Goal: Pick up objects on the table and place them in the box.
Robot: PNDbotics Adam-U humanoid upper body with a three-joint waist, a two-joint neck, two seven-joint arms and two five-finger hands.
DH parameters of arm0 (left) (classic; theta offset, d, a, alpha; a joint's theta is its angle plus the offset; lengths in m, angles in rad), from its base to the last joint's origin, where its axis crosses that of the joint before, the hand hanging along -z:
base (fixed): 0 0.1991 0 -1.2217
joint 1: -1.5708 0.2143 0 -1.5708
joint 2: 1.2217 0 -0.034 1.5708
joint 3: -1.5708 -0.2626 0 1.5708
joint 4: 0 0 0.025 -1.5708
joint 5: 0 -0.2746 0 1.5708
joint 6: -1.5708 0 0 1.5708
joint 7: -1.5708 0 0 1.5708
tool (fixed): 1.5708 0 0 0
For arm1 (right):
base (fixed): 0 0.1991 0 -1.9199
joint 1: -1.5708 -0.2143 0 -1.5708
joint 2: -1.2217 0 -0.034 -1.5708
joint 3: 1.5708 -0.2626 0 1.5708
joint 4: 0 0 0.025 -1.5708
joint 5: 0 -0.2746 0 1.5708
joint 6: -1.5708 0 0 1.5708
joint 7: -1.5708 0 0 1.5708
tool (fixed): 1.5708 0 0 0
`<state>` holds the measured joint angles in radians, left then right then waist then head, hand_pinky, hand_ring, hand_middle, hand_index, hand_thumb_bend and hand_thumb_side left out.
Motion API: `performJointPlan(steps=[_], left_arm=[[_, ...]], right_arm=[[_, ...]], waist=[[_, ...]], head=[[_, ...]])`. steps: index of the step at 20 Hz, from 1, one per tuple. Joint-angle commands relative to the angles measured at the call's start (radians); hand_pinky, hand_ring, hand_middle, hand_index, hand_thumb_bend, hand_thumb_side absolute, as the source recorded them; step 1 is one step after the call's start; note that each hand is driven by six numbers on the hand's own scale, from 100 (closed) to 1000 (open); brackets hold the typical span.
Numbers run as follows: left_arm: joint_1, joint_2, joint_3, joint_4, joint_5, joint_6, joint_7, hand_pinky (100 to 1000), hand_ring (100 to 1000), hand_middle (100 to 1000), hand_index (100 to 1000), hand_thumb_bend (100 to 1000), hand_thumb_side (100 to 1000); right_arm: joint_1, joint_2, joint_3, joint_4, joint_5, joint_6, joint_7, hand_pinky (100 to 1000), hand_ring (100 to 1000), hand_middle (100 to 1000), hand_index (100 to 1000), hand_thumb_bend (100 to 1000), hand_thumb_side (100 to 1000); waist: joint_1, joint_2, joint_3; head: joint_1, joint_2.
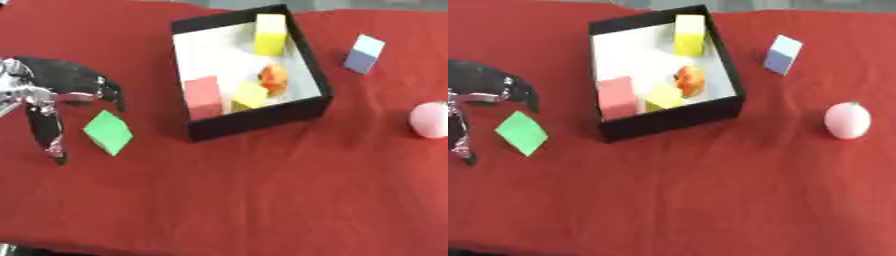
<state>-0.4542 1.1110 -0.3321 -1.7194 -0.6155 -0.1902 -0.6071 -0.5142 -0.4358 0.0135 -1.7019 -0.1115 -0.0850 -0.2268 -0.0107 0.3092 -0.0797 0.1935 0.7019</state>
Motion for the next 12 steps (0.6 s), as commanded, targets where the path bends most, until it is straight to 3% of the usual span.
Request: performJointPlan(steps=[1,12], left_arm=[[-0.018,0.013,0.003,0.010,0.011,-0.008,0.021,811,889,770,819,847,100],[-0.053,-0.007,0.009,0.006,0.030,0.019,0.010,833,917,848,878,892,100]], right_arm=[[-0.010,-0.013,-0.003,-0.020,0.002,0.000,0.000,806,822,833,887,100,412],[-0.010,-0.012,-0.003,-0.017,0.003,0.001,0.004,806,823,833,887,100,415]], waist=[[0.000,-0.014,-0.001],[0.002,-0.014,-0.001]], head=[[0.002,-0.002],[0.002,-0.007]])
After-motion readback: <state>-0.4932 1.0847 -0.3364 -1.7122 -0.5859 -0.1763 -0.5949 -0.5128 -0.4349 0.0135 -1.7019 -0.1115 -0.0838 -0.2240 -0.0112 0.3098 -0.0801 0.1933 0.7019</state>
